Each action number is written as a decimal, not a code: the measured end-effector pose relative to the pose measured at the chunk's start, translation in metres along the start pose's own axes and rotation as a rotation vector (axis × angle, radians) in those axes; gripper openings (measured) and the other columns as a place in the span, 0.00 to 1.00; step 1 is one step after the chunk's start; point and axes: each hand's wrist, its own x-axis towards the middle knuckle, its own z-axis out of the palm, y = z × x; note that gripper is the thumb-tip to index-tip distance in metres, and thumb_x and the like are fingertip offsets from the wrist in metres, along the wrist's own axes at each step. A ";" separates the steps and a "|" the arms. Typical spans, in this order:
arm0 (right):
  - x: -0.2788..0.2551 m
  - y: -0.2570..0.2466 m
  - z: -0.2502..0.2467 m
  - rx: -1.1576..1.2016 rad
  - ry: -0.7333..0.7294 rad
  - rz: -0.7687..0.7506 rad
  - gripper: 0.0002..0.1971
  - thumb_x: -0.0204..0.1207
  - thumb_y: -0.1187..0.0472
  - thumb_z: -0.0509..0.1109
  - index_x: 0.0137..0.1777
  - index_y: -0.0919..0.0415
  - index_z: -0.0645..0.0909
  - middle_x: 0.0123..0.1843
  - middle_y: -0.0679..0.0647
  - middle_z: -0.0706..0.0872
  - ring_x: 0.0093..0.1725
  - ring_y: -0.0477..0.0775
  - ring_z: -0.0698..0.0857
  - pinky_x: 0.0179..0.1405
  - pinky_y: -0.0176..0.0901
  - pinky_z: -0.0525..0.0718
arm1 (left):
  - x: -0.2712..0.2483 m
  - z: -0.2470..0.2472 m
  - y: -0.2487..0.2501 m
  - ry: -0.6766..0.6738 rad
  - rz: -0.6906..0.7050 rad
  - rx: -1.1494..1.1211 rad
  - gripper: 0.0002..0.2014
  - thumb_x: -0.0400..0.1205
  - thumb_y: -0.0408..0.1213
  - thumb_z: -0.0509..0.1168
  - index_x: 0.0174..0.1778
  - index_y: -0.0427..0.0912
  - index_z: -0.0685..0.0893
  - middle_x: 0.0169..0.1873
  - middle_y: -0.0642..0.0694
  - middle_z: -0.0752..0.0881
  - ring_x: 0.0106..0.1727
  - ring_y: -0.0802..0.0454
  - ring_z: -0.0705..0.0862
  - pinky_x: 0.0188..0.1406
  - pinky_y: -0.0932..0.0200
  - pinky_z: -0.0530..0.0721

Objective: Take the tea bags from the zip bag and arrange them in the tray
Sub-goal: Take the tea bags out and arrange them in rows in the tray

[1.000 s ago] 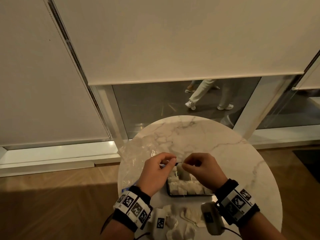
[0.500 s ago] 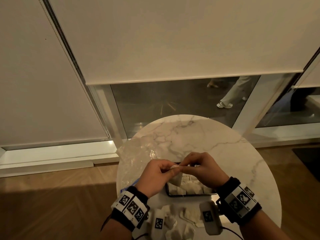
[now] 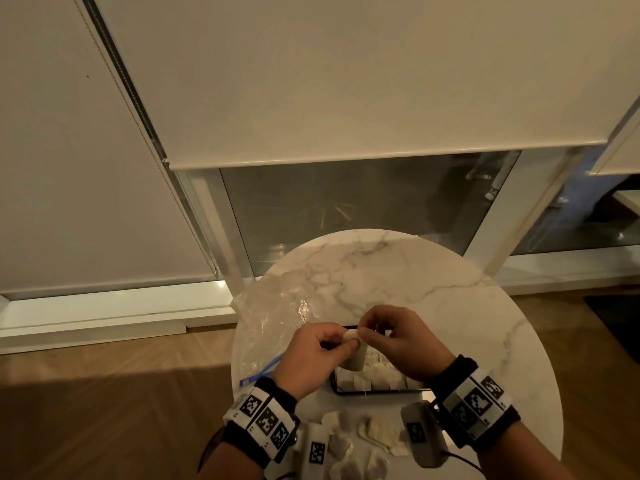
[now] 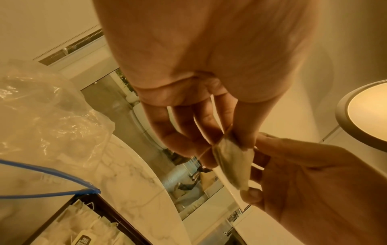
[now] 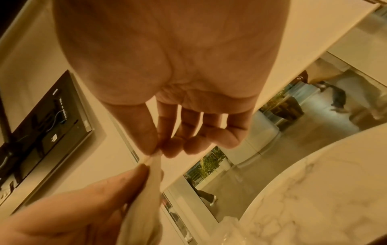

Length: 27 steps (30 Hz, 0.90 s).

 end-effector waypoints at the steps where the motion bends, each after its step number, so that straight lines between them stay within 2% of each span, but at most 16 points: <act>1: 0.000 0.001 0.000 0.024 0.013 -0.004 0.04 0.76 0.54 0.74 0.40 0.49 0.86 0.39 0.45 0.87 0.39 0.48 0.83 0.39 0.37 0.80 | 0.000 0.000 0.000 -0.001 0.004 -0.001 0.04 0.82 0.34 0.73 0.47 0.42 0.93 0.39 0.50 0.93 0.43 0.56 0.90 0.45 0.63 0.86; 4: 0.000 0.000 0.000 0.032 0.016 -0.018 0.10 0.73 0.43 0.75 0.39 0.48 0.86 0.38 0.47 0.87 0.37 0.48 0.82 0.38 0.38 0.82 | 0.001 0.001 0.000 0.004 0.032 0.012 0.05 0.81 0.34 0.73 0.45 0.46 0.94 0.37 0.50 0.92 0.42 0.54 0.89 0.45 0.58 0.86; 6: 0.000 -0.001 0.000 0.003 0.009 -0.019 0.12 0.70 0.39 0.74 0.38 0.47 0.87 0.38 0.47 0.87 0.36 0.47 0.82 0.38 0.41 0.84 | 0.002 0.001 0.001 -0.002 0.042 0.007 0.06 0.81 0.35 0.73 0.44 0.49 0.95 0.35 0.52 0.92 0.39 0.58 0.88 0.42 0.60 0.85; 9: 0.000 -0.001 -0.003 -0.009 0.002 0.004 0.11 0.70 0.42 0.77 0.37 0.47 0.87 0.38 0.46 0.87 0.37 0.48 0.82 0.38 0.42 0.83 | 0.000 0.002 0.002 -0.023 0.020 -0.027 0.05 0.81 0.34 0.73 0.47 0.45 0.95 0.33 0.55 0.92 0.37 0.65 0.87 0.40 0.69 0.81; 12: -0.001 0.000 -0.008 -0.007 -0.025 0.065 0.08 0.70 0.47 0.79 0.36 0.49 0.88 0.38 0.46 0.88 0.38 0.49 0.83 0.41 0.44 0.84 | -0.001 0.003 0.000 -0.020 -0.005 -0.060 0.06 0.81 0.31 0.73 0.49 0.43 0.95 0.38 0.50 0.94 0.41 0.60 0.90 0.43 0.67 0.83; 14: -0.003 0.001 -0.009 -0.021 -0.043 0.095 0.06 0.70 0.49 0.78 0.36 0.49 0.88 0.38 0.45 0.88 0.39 0.49 0.84 0.41 0.44 0.85 | -0.001 0.004 -0.001 -0.011 -0.005 -0.045 0.08 0.80 0.30 0.73 0.47 0.48 0.95 0.39 0.52 0.93 0.42 0.59 0.91 0.44 0.66 0.84; 16: -0.004 0.007 -0.008 -0.068 0.048 0.119 0.05 0.71 0.51 0.78 0.36 0.48 0.89 0.36 0.45 0.88 0.36 0.47 0.83 0.38 0.42 0.84 | -0.001 0.005 -0.003 0.037 -0.001 0.015 0.08 0.80 0.33 0.74 0.45 0.53 0.93 0.40 0.56 0.93 0.44 0.60 0.90 0.45 0.65 0.85; 18: -0.004 0.015 -0.008 -0.226 0.235 0.161 0.05 0.72 0.51 0.77 0.36 0.47 0.89 0.35 0.44 0.85 0.36 0.44 0.82 0.38 0.40 0.82 | 0.000 0.003 -0.006 0.097 -0.016 0.048 0.06 0.80 0.36 0.74 0.48 0.52 0.93 0.42 0.58 0.92 0.46 0.62 0.89 0.47 0.66 0.85; 19: -0.004 0.018 -0.010 -0.317 0.283 0.182 0.05 0.72 0.49 0.76 0.37 0.46 0.89 0.36 0.43 0.84 0.37 0.43 0.82 0.39 0.39 0.82 | 0.000 0.002 -0.008 0.121 -0.027 0.056 0.06 0.80 0.36 0.74 0.49 0.51 0.93 0.42 0.58 0.92 0.47 0.63 0.88 0.47 0.68 0.84; 21: -0.006 0.023 -0.009 -0.391 0.217 0.179 0.05 0.72 0.48 0.75 0.38 0.46 0.89 0.38 0.42 0.83 0.38 0.41 0.81 0.39 0.35 0.78 | 0.001 0.001 -0.011 0.134 -0.041 0.074 0.06 0.80 0.38 0.75 0.50 0.52 0.92 0.43 0.58 0.92 0.48 0.64 0.88 0.48 0.68 0.84; 23: -0.009 0.025 -0.005 -0.362 0.120 0.151 0.04 0.72 0.50 0.77 0.37 0.45 0.89 0.39 0.42 0.83 0.38 0.39 0.80 0.38 0.32 0.74 | 0.001 0.002 -0.014 0.105 -0.050 0.093 0.07 0.79 0.41 0.76 0.52 0.54 0.92 0.45 0.60 0.91 0.50 0.65 0.87 0.50 0.66 0.85; 27: -0.008 0.026 0.001 -0.448 0.058 0.068 0.02 0.72 0.49 0.77 0.40 0.44 0.90 0.43 0.39 0.79 0.44 0.39 0.77 0.45 0.37 0.77 | 0.000 0.007 -0.017 0.016 -0.043 0.147 0.13 0.78 0.45 0.76 0.59 0.54 0.92 0.52 0.62 0.91 0.56 0.69 0.87 0.60 0.63 0.84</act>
